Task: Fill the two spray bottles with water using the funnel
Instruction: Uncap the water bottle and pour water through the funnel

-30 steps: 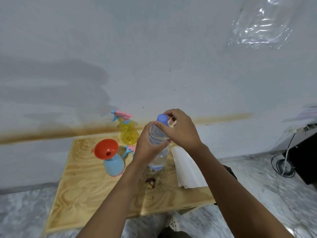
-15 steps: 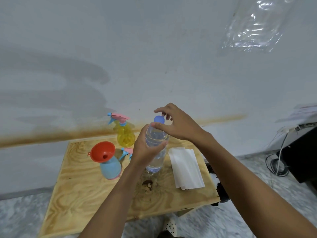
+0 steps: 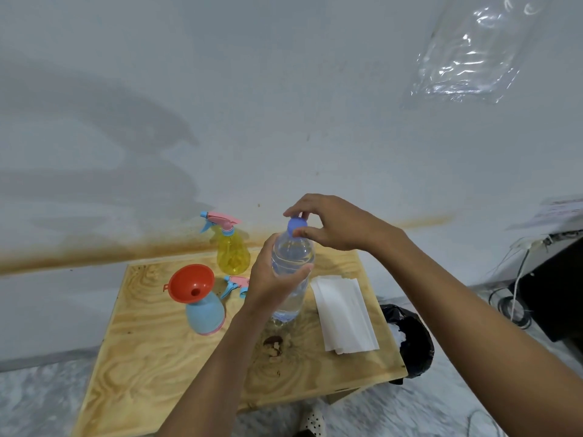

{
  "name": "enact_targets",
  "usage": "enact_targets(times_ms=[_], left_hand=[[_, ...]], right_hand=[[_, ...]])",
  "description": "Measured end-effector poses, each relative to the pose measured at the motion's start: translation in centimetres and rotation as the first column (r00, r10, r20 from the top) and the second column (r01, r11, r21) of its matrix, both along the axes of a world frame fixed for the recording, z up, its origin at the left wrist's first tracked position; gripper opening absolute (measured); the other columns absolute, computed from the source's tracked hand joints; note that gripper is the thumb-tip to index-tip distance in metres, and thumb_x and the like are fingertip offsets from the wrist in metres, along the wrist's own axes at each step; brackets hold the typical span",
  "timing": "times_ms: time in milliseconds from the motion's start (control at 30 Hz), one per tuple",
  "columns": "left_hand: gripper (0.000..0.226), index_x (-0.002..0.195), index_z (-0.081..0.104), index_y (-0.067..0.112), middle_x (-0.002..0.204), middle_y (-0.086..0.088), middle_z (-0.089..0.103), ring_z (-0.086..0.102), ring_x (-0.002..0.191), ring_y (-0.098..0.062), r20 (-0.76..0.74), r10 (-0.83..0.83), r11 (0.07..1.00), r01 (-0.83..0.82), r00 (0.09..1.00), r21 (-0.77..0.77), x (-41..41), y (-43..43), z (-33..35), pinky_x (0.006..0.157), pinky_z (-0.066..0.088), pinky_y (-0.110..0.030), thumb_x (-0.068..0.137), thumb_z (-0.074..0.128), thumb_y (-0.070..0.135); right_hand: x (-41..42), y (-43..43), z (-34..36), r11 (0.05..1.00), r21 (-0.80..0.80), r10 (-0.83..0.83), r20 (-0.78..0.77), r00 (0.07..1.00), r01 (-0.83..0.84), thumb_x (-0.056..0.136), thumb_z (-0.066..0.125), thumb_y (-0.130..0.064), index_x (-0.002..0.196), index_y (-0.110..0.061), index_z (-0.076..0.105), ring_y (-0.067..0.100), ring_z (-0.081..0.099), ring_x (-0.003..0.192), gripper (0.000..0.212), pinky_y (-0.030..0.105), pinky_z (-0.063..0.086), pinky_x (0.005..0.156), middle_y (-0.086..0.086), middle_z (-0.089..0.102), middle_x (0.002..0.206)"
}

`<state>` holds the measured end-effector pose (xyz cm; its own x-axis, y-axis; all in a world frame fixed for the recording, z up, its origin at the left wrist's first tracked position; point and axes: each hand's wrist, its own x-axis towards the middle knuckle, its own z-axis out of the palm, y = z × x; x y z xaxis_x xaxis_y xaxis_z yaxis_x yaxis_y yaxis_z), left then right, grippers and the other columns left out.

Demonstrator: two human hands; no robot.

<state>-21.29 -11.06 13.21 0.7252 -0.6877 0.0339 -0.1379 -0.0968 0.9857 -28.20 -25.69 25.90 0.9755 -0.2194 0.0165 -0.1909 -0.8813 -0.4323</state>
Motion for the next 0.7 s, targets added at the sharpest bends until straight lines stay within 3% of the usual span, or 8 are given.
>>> enact_targets(times_ms=[67, 133, 233, 400, 467, 567, 700], left_hand=[[0.065, 0.128, 0.051, 0.043, 0.12, 0.016, 0.066, 0.065, 0.113, -0.007, -0.002, -0.007, 1.0, 0.007, 1.0, 0.003, 0.1, 0.1, -0.1, 0.096, 0.057, -0.042, 0.074, 0.086, 0.034], [0.069, 0.132, 0.05, 0.042, 0.122, 0.015, 0.065, 0.064, 0.115, -0.009, -0.005, -0.006, 1.0, 0.006, 1.0, 0.013, 0.2, 0.1, -0.2, 0.097, 0.057, -0.043, 0.072, 0.086, 0.037], [0.07, 0.131, 0.05, 0.04, 0.122, 0.013, 0.065, 0.064, 0.115, -0.01, 0.002, -0.008, 1.0, 0.007, 1.0, 0.02, 0.1, 0.0, -0.3, 0.097, 0.056, -0.043, 0.071, 0.085, 0.04], [0.07, 0.131, 0.051, 0.037, 0.122, 0.014, 0.064, 0.063, 0.115, -0.006, 0.033, 0.002, 1.0, -0.003, 0.999, 0.02, -0.1, -0.3, -0.2, 0.098, 0.055, -0.042, 0.07, 0.084, 0.042], [0.068, 0.131, 0.051, 0.037, 0.123, 0.013, 0.065, 0.063, 0.115, -0.007, 0.038, 0.005, 1.0, -0.005, 0.999, 0.022, 0.0, -0.2, -0.2, 0.098, 0.055, -0.043, 0.071, 0.084, 0.04], [0.066, 0.13, 0.052, 0.038, 0.122, 0.014, 0.065, 0.063, 0.115, -0.006, 0.037, 0.005, 1.0, -0.006, 0.999, 0.019, 0.2, 0.0, -0.3, 0.098, 0.055, -0.042, 0.073, 0.083, 0.036], [0.067, 0.131, 0.05, 0.04, 0.122, 0.018, 0.063, 0.061, 0.115, -0.002, 0.05, 0.013, 0.999, -0.015, 0.999, 0.032, 0.2, -0.1, -0.4, 0.098, 0.055, -0.04, 0.073, 0.083, 0.04]], right_hand=[[0.2, 0.2, 0.0, 0.994, -0.024, -0.11, 0.031, 0.993, 0.111, 0.084, 0.067, -0.058, 0.118, -0.032, 0.063, 0.004, 0.056, 0.094, 0.043, 0.028, 0.048, 0.083, -0.015, 0.059, 0.111], [0.5, 0.3, -0.1, 0.982, -0.059, -0.179, 0.033, 0.983, 0.18, 0.08, 0.067, -0.064, 0.105, -0.026, 0.066, 0.007, 0.056, 0.085, 0.046, 0.027, 0.046, 0.073, -0.012, 0.062, 0.103], [0.8, 0.2, 0.2, 0.986, -0.034, -0.164, -0.029, 0.986, 0.163, 0.083, 0.069, -0.056, 0.098, -0.02, 0.066, 0.011, 0.058, 0.079, 0.039, 0.028, 0.047, 0.069, -0.008, 0.064, 0.093], [1.4, 0.7, 1.2, 0.994, -0.091, 0.052, -0.111, 0.993, -0.062, 0.094, 0.063, -0.032, 0.103, -0.022, 0.07, 0.006, 0.057, 0.084, 0.014, 0.029, 0.048, 0.076, -0.01, 0.062, 0.103], [1.5, 0.8, 1.3, 0.98, -0.171, 0.081, -0.111, 0.991, -0.099, 0.094, 0.063, -0.035, 0.114, -0.027, 0.066, -0.001, 0.05, 0.082, 0.022, 0.024, 0.041, 0.074, -0.013, 0.058, 0.109], [1.2, 0.1, 1.2, 0.97, -0.239, -0.069, -0.088, 0.994, 0.047, 0.083, 0.066, -0.062, 0.12, -0.031, 0.059, 0.005, 0.053, 0.093, 0.049, 0.028, 0.041, 0.074, -0.015, 0.051, 0.114], [1.1, -0.1, 0.5, 0.986, -0.162, -0.074, -0.158, 0.985, 0.048, 0.087, 0.063, -0.058, 0.113, -0.023, 0.062, 0.016, 0.057, 0.088, 0.044, 0.03, 0.046, 0.073, -0.01, 0.059, 0.102]])
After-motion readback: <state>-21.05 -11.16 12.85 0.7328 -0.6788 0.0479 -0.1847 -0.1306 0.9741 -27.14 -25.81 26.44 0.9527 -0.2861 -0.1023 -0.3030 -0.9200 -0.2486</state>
